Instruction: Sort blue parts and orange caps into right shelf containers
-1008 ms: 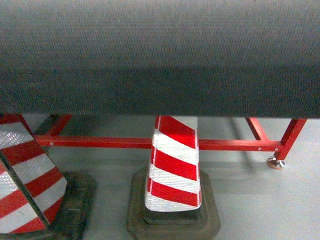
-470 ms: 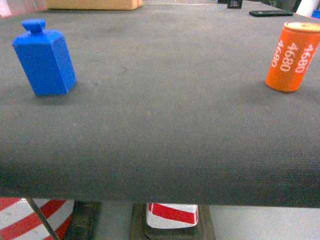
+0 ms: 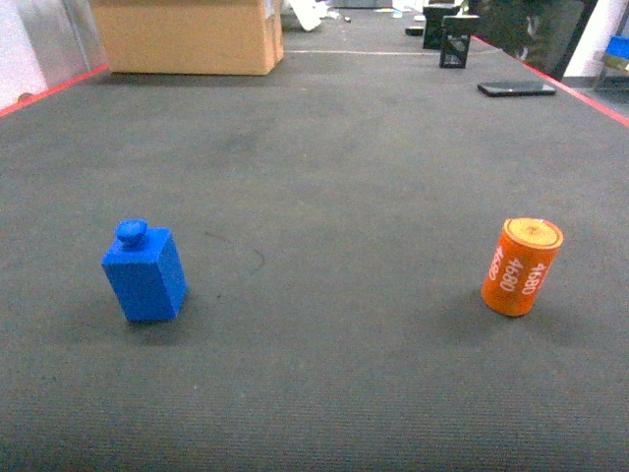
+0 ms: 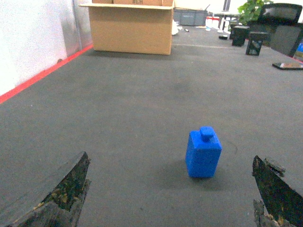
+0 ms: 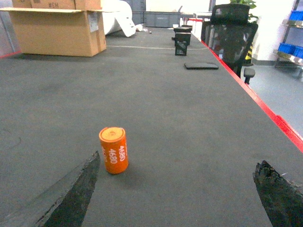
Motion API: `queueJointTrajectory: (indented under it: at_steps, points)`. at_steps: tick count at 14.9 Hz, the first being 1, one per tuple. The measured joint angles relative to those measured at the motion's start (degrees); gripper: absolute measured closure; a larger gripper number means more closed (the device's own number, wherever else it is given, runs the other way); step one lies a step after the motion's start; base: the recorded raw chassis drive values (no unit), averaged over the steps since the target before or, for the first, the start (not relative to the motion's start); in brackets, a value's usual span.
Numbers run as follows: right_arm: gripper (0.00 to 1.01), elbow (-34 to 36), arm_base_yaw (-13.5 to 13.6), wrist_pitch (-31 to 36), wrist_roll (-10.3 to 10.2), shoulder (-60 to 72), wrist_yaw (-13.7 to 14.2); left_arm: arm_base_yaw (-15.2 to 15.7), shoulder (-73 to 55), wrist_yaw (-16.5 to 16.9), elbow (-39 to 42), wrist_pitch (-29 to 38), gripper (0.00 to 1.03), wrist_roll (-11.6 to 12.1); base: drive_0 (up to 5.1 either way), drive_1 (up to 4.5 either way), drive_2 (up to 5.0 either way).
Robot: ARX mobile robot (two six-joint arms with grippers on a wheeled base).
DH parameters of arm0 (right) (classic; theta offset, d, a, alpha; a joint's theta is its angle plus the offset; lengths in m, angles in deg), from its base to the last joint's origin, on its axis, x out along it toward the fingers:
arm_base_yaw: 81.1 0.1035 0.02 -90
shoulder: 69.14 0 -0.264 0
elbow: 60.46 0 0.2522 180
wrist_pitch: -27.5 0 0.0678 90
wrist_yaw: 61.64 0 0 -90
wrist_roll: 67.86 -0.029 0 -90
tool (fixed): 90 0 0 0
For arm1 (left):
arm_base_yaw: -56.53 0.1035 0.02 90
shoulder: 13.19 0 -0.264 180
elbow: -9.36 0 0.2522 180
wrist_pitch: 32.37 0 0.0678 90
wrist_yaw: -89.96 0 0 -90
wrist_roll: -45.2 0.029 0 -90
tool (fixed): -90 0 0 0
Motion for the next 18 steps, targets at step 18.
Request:
queueJointTrajectory:
  at_steps: [18]
  points:
    - [0.03,0.0,0.0,0.0,0.0,0.0,0.0,0.0,0.0,0.0,0.0,0.0,0.05,0.0,0.0,0.00,0.0]
